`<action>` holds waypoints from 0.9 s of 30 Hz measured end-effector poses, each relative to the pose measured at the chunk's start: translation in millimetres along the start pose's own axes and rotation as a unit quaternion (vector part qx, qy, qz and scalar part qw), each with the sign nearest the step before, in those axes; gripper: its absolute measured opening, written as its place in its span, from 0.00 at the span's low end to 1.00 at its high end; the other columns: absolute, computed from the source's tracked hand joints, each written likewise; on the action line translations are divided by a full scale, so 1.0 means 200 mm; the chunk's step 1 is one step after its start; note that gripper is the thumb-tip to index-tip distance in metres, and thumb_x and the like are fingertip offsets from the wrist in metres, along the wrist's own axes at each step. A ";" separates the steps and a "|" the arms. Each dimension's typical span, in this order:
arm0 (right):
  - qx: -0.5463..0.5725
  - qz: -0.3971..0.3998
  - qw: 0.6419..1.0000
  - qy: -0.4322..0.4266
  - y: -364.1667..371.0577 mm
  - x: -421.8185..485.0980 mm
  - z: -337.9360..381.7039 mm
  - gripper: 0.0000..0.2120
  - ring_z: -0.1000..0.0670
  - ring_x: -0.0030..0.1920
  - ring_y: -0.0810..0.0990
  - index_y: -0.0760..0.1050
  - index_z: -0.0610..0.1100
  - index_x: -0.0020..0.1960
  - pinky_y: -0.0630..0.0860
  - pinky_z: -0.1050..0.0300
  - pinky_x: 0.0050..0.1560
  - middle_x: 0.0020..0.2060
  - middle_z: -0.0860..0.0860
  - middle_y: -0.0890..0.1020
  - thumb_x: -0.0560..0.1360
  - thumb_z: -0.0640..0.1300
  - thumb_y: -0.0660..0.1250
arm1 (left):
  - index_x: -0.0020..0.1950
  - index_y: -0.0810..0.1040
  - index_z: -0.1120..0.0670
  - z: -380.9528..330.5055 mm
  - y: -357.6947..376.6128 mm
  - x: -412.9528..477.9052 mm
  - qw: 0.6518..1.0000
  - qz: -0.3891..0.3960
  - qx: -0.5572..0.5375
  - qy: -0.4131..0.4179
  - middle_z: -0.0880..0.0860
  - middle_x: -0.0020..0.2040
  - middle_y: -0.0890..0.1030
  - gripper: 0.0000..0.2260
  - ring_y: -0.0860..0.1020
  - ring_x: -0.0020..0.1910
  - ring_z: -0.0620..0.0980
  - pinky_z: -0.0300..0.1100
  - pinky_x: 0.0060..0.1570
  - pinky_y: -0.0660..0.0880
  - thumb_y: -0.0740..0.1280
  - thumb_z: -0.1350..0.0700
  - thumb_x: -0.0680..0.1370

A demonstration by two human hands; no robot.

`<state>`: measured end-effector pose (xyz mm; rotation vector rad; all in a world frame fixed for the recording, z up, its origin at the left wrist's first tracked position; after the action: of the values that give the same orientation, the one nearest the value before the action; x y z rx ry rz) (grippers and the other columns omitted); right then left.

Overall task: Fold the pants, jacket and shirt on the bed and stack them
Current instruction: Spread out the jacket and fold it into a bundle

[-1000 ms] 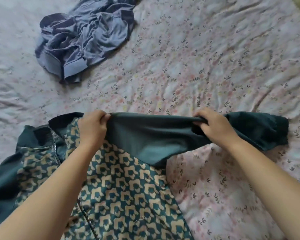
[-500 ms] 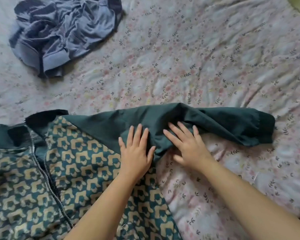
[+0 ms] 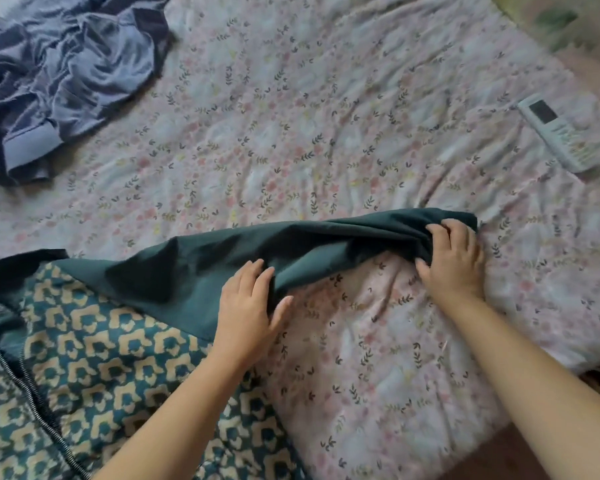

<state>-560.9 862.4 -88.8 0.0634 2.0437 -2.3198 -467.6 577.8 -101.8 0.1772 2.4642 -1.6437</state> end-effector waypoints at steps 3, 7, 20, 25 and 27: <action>0.065 0.040 0.996 -0.040 -0.06 0.11 0.02 0.08 0.37 0.55 0.75 0.77 0.36 0.47 0.69 0.43 0.57 0.51 0.38 0.78 0.69 0.35 0.69 | 0.60 0.74 0.60 -0.10 0.01 0.04 1.000 0.004 0.007 0.026 0.61 0.61 0.76 0.25 0.74 0.61 0.61 0.55 0.60 0.71 0.59 0.43 0.74; 0.197 0.195 0.960 -0.030 -0.23 0.21 0.03 0.06 0.46 0.37 0.72 0.70 0.43 0.42 0.65 0.54 0.35 0.34 0.46 0.74 0.78 0.43 0.61 | 0.59 0.75 0.62 -0.20 0.01 0.09 0.999 0.042 0.013 0.001 0.62 0.59 0.77 0.26 0.76 0.58 0.63 0.56 0.57 0.72 0.57 0.42 0.75; 0.415 0.101 0.841 0.331 -0.02 0.32 -0.56 0.33 0.46 0.59 0.73 0.60 0.43 0.70 0.71 0.54 0.55 0.62 0.46 0.72 0.71 0.52 0.70 | 0.76 0.41 0.51 -0.31 0.17 0.16 0.977 0.169 0.071 -0.106 0.51 0.77 0.41 0.32 0.40 0.75 0.53 0.59 0.71 0.45 0.55 0.45 0.79; 0.612 0.128 0.655 0.425 0.22 0.14 -0.44 0.25 0.46 0.55 0.77 0.68 0.42 0.63 0.76 0.45 0.55 0.57 0.45 0.78 0.70 0.46 0.72 | 0.76 0.42 0.52 -0.32 0.21 0.20 0.975 0.168 0.064 -0.130 0.52 0.77 0.41 0.31 0.40 0.75 0.54 0.58 0.72 0.46 0.57 0.50 0.79; 0.652 0.090 0.622 0.424 0.18 0.16 -0.34 0.17 0.45 0.54 0.78 0.71 0.41 0.59 0.76 0.47 0.55 0.52 0.45 0.79 0.72 0.41 0.69 | 0.76 0.44 0.52 -0.33 0.20 0.20 0.980 0.151 0.041 -0.125 0.52 0.77 0.44 0.30 0.42 0.76 0.53 0.56 0.72 0.45 0.53 0.44 0.79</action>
<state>-590.4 924.9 -135.5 1.4833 -0.2535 -3.2335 -504.4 653.4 -121.8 0.3170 2.0701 -1.5326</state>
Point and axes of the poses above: each hand's wrist, its own x-axis towards the middle knuckle, its own y-axis out of the palm, z = x × y, the point moved 8 cm from there along x, towards the middle knuckle
